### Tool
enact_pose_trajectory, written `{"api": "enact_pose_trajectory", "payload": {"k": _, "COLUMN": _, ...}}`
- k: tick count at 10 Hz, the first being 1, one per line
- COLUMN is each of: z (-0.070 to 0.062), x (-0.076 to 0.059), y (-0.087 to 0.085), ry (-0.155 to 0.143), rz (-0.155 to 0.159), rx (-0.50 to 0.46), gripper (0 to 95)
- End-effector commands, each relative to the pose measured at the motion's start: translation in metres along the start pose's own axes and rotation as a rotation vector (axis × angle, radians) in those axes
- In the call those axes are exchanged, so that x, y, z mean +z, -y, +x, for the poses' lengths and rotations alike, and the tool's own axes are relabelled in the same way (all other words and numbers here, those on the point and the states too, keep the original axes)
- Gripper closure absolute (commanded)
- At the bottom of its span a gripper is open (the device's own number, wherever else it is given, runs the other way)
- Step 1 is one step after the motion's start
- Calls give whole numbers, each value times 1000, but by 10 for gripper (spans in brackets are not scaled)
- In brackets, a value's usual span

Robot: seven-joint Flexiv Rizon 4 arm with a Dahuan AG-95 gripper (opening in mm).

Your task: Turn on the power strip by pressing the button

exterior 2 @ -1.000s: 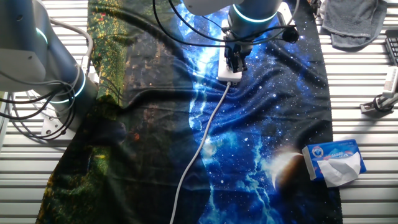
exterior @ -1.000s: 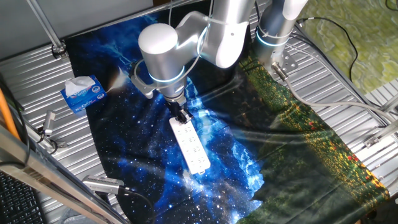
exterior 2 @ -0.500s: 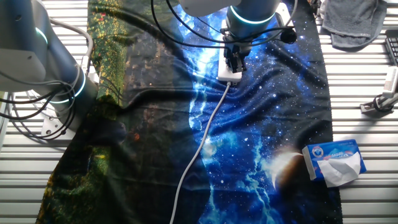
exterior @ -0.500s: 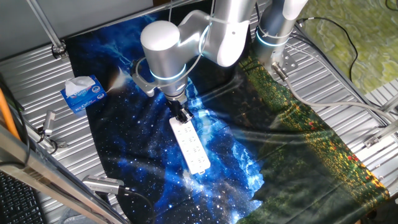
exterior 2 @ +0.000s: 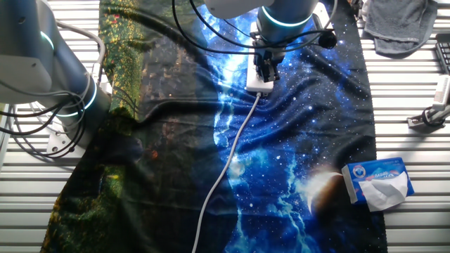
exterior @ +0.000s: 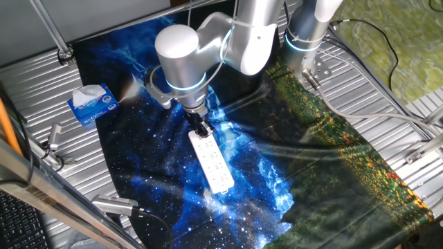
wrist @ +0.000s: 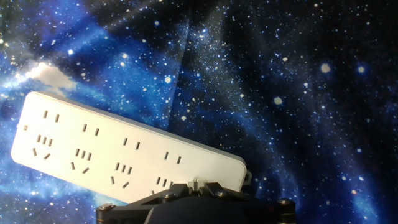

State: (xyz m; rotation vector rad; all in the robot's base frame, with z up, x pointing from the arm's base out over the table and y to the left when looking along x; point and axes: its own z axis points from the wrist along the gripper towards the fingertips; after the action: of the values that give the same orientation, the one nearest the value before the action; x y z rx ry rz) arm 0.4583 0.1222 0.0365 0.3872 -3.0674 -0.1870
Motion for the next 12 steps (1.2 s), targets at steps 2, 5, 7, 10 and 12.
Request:
{"api": "enact_pose_trajectory", "payload": {"k": 2, "z": 0, "x": 1, "y": 0, "ry": -4, "rz": -1, "rx": -3, "gripper": 950}}
{"api": "enact_pose_trajectory", "payload": {"k": 5, "z": 0, "x": 1, "y": 0, "ry": -9, "rz": -6, "rx": -6, "gripper": 950}}
{"api": "enact_pose_trajectory", "payload": {"k": 7, "z": 0, "x": 1, "y": 0, "ry": -12, "rz": -10, "rx": -13, "gripper": 950}}
{"api": "enact_pose_trajectory", "payload": {"k": 10, "z": 0, "x": 1, "y": 0, "ry": -21, "rz": -5, "rx": -17, "gripper": 950}}
{"api": "enact_pose_trajectory", "payload": {"k": 12, "z": 0, "x": 1, "y": 0, "ry": -28, "rz": -7, "rx": -18, "gripper": 950}}
